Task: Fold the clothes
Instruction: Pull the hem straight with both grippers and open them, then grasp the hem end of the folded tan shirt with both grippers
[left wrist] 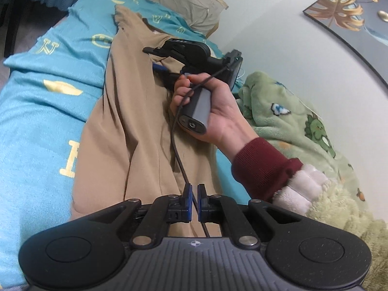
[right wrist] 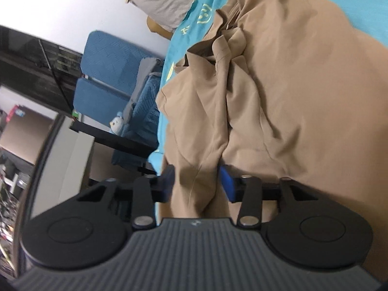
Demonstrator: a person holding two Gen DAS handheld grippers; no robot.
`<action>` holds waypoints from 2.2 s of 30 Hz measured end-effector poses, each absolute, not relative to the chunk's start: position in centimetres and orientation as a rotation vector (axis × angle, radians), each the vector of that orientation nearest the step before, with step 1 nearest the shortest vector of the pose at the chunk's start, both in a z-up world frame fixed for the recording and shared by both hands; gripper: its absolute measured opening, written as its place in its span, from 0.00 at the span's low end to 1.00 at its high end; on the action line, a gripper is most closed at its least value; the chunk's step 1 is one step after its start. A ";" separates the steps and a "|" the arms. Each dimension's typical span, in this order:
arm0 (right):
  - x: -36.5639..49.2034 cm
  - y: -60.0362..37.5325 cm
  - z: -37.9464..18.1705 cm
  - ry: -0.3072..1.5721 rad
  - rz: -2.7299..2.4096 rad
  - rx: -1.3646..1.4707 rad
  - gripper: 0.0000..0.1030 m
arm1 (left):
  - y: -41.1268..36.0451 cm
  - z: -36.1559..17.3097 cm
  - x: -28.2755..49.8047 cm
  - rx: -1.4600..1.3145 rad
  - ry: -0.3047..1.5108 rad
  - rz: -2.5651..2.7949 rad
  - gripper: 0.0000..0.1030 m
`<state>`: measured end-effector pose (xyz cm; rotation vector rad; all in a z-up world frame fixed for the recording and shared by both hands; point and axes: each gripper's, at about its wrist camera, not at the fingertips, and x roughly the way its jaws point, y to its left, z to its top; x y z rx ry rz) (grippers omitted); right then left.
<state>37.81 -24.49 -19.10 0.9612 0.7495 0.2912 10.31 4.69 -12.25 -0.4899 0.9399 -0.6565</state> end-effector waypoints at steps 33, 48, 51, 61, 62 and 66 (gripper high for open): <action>24.0 -26.0 -7.3 0.772 0.052 0.596 0.82 | 6.9 -10.6 11.9 -0.479 0.848 -0.429 0.80; 13.4 -27.9 -14.2 1.061 -0.082 0.768 0.82 | 8.6 -12.9 13.5 -0.533 1.032 -0.245 0.80; 13.4 -26.9 -14.1 1.075 -0.051 0.707 0.82 | 8.6 -13.6 13.7 -0.556 1.085 -0.241 0.77; 10.6 -23.2 -14.3 1.197 0.036 0.710 0.78 | 6.2 -13.3 11.5 -0.330 1.183 -0.287 0.40; 10.4 -23.2 -14.3 1.195 0.030 0.699 0.76 | 6.2 -13.3 11.2 -0.326 1.187 -0.280 0.32; 9.6 -23.1 -14.2 1.190 0.005 0.654 0.46 | 6.5 -12.9 10.4 -0.319 1.180 -0.288 0.10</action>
